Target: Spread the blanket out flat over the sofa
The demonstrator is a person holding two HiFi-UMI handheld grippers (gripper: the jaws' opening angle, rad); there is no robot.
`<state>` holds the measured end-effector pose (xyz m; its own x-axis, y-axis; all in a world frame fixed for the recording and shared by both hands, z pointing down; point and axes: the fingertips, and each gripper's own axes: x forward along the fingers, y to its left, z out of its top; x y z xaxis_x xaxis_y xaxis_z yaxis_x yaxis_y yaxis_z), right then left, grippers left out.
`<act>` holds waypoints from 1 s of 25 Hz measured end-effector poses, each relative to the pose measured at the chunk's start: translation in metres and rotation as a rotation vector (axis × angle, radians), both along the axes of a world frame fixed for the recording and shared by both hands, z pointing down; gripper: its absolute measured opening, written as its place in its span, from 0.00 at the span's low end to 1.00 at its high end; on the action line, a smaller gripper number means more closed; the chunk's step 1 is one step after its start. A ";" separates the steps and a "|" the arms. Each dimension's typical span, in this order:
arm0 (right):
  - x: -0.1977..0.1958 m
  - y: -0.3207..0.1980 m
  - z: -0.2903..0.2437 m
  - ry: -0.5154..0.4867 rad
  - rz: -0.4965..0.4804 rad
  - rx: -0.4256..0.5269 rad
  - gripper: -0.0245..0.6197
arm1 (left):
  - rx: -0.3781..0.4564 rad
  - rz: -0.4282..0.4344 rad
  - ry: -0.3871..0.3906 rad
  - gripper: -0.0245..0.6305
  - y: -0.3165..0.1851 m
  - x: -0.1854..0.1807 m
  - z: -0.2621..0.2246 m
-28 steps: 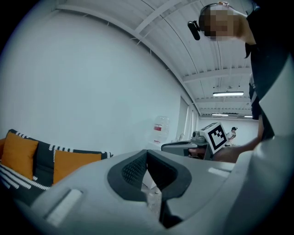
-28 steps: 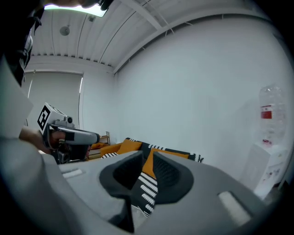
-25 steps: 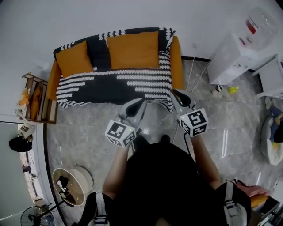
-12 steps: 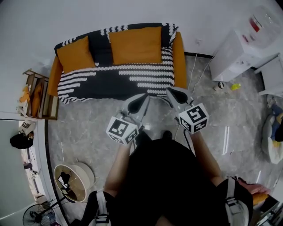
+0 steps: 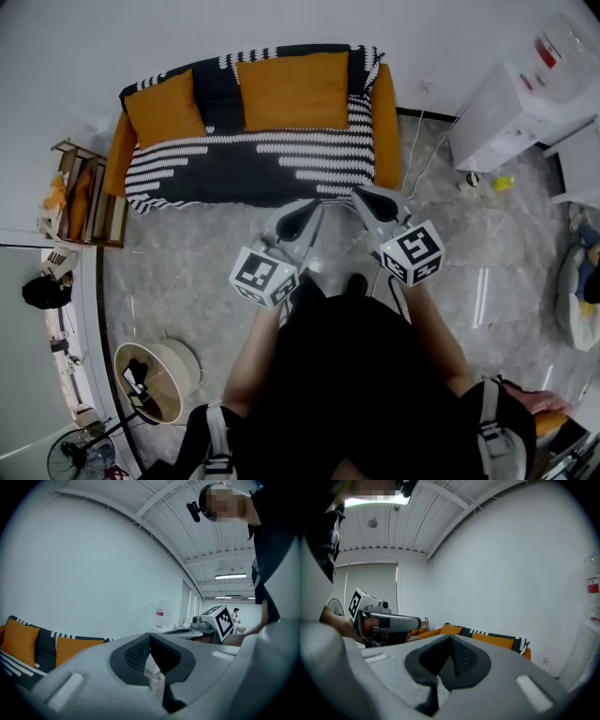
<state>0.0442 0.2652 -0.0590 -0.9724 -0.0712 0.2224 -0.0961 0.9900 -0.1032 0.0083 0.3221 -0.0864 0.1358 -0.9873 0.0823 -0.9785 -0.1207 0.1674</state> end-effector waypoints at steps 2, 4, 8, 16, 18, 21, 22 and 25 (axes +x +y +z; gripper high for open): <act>0.002 0.002 -0.001 -0.011 -0.001 -0.015 0.04 | -0.001 0.001 0.001 0.05 0.001 0.002 0.001; 0.003 0.004 -0.001 -0.018 -0.001 -0.029 0.04 | -0.003 0.002 0.002 0.05 0.002 0.004 0.001; 0.003 0.008 0.000 -0.012 -0.009 -0.025 0.04 | -0.003 -0.003 0.002 0.05 0.005 0.005 0.001; 0.002 0.010 -0.001 0.001 -0.013 -0.005 0.04 | 0.000 -0.017 0.000 0.05 0.009 0.000 -0.001; 0.002 0.010 -0.002 0.002 -0.010 -0.003 0.04 | 0.001 -0.019 -0.001 0.05 0.010 -0.001 -0.002; 0.001 0.011 -0.002 0.003 -0.007 0.001 0.04 | 0.002 -0.019 -0.002 0.05 0.012 -0.002 -0.002; 0.001 0.011 -0.003 0.003 -0.006 0.003 0.04 | 0.003 -0.019 -0.002 0.05 0.012 -0.002 -0.002; 0.002 0.011 -0.004 0.004 -0.007 0.008 0.04 | 0.003 -0.018 -0.002 0.05 0.012 -0.001 -0.003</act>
<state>0.0459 0.2766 -0.0625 -0.9718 -0.0662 0.2261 -0.0895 0.9915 -0.0945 0.0070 0.3338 -0.0896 0.1178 -0.9898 0.0796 -0.9808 -0.1034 0.1655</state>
